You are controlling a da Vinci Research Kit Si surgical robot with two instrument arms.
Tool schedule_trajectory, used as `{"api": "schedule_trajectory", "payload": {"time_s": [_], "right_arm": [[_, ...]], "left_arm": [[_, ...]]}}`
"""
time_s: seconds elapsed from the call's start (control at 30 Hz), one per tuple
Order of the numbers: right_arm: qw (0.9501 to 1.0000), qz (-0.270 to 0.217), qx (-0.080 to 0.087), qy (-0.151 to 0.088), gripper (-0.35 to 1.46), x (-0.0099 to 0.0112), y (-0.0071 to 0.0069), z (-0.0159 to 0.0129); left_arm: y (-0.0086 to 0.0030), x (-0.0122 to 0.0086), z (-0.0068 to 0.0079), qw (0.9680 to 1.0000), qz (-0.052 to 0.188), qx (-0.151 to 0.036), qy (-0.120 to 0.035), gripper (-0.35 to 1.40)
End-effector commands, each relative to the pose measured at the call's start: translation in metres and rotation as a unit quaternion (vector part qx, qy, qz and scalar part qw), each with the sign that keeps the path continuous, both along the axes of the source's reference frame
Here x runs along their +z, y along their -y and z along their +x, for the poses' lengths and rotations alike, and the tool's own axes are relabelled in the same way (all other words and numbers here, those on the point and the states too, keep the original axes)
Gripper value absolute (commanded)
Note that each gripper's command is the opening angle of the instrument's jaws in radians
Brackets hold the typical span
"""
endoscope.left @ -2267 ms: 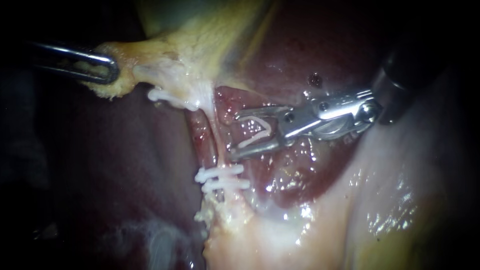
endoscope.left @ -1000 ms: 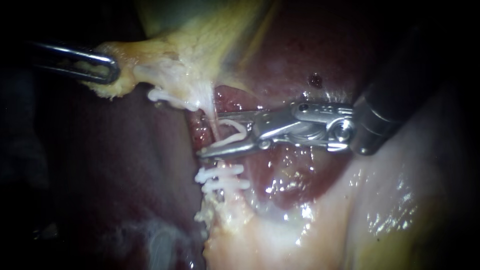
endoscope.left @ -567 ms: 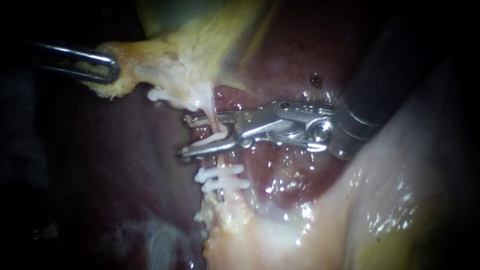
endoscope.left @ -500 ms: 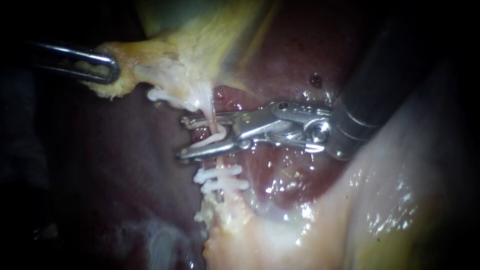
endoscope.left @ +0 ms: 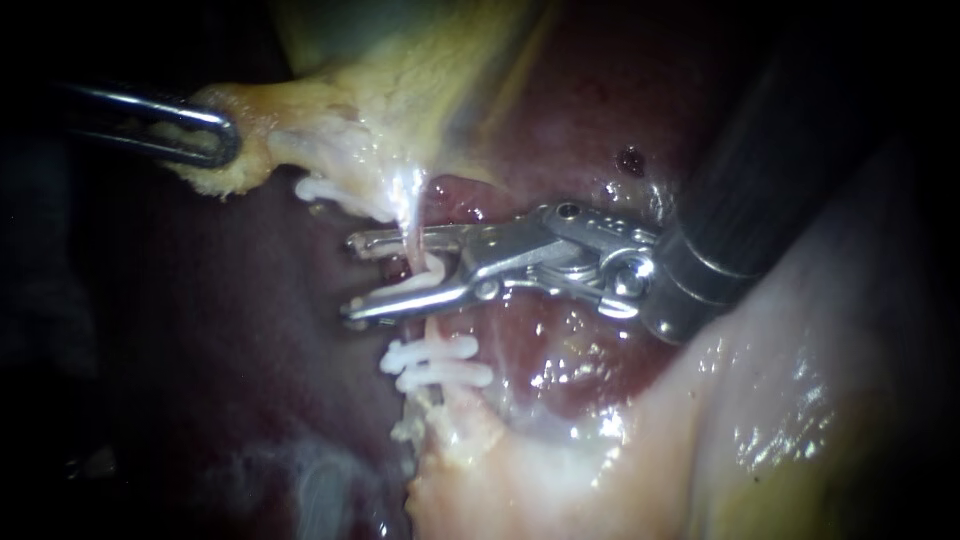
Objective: Clipping third clip right tube
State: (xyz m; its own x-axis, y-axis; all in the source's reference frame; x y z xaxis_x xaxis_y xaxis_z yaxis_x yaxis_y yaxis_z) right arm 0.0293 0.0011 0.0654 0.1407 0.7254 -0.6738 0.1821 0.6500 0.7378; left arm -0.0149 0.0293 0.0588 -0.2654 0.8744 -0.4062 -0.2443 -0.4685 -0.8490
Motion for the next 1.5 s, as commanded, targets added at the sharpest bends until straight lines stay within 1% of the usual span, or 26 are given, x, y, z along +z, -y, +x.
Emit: {"api": "schedule_trajectory", "payload": {"time_s": [0.03, 0.13, 0.27, 0.33, 0.4, 0.63, 0.73, 0.83, 0.9, 0.93, 0.97, 1.0, 1.03, 1.07, 1.5], "right_arm": [[1.0000, 0.001, -0.003, -0.002, 0.47, -0.0001, 0.0001, 0.0000], [1.0000, 0.003, -0.006, -0.007, 0.46, -0.0002, 0.0001, 0.0000], [0.9999, 0.005, -0.005, -0.008, 0.44, -0.0002, 0.0000, -0.0001], [0.9999, 0.012, -0.001, -0.011, 0.40, -0.0003, -0.0001, -0.0002], [0.9998, 0.013, -0.001, -0.012, 0.37, -0.0003, -0.0001, -0.0003], [0.9997, 0.021, 0.003, -0.007, 0.21, -0.0001, -0.0002, -0.0006], [0.9998, 0.021, 0.007, -0.004, 0.10, 0.0000, -0.0003, -0.0007], [0.9996, 0.026, 0.009, -0.001, -0.05, 0.0001, -0.0004, -0.0009], [0.9993, 0.035, 0.011, 0.001, -0.29, 0.0002, -0.0005, -0.0011], [0.9987, 0.049, 0.011, 0.007, -0.35, 0.0003, -0.0005, -0.0012], [0.9977, 0.064, 0.009, 0.021, -0.35, 0.0003, -0.0005, -0.0013], [0.9968, 0.068, 0.008, 0.041, -0.35, 0.0003, -0.0006, -0.0014], [0.9965, 0.066, 0.003, 0.050, -0.35, 0.0004, -0.0006, -0.0014], [0.9964, 0.066, 0.000, 0.053, -0.35, 0.0004, -0.0006, -0.0015], [0.9964, 0.066, 0.001, 0.054, -0.35, 0.0008, -0.0009, -0.0018]], "left_arm": [[0.0000, 0.0000, 0.0000, 1.0000, 0.000, 0.000, 0.000, -0.35], [0.0000, 0.0000, 0.0000, 1.0000, 0.000, 0.000, 0.000, -0.35], [0.0000, 0.0000, 0.0000, 1.0000, 0.000, 0.000, 0.000, -0.35], [0.0000, 0.0000, 0.0000, 1.0000, 0.000, 0.000, 0.000, -0.35], [0.0000, 0.0000, 0.0000, 1.0000, 0.000, 0.000, 0.000, -0.35], [0.0000, 0.0000, 0.0000, 1.0000, 0.000, 0.000, 0.000, -0.35], [-0.0001, 0.0001, 0.0000, 1.0000, 0.000, 0.000, 0.000, -0.35], [-0.0001, 0.0001, 0.0000, 1.0000, 0.000, 0.000, 0.000, -0.35], [-0.0001, 0.0001, 0.0000, 1.0000, 0.000, 0.000, 0.000, -0.35], [-0.0001, 0.0001, 0.0000, 1.0000, 0.000, 0.000, 0.000, -0.35], [-0.0001, 0.0001, 0.0000, 1.0000, 0.000, 0.000, 0.000, -0.35], [-0.0001, 0.0001, 0.0000, 1.0000, 0.000, 0.000, 0.000, -0.35], [-0.0001, 0.0001, 0.0000, 1.0000, 0.000, 0.000, 0.000, -0.35], [-0.0001, 0.0001, 0.0000, 1.0000, 0.000, 0.000, 0.000, -0.35], [-0.0001, 0.0001, 0.0000, 1.0000, 0.000, 0.000, 0.000, -0.35]]}}
